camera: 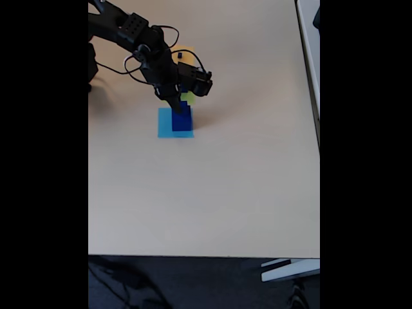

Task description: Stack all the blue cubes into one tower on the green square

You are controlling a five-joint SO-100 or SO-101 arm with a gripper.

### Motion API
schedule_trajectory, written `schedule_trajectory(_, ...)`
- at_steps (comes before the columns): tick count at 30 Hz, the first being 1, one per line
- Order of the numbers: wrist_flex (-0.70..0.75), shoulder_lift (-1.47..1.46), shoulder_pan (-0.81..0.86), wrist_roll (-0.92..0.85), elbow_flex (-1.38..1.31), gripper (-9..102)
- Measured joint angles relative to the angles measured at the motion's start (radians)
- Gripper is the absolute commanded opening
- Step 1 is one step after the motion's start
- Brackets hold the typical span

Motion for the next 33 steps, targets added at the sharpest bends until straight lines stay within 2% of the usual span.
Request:
schedule_trajectory(25, -0.015, 0.0, 0.0, 0.0, 0.011, 18)
schedule_trajectory(33, -0.015, 0.0, -0.041, 0.02, -0.009, 30)
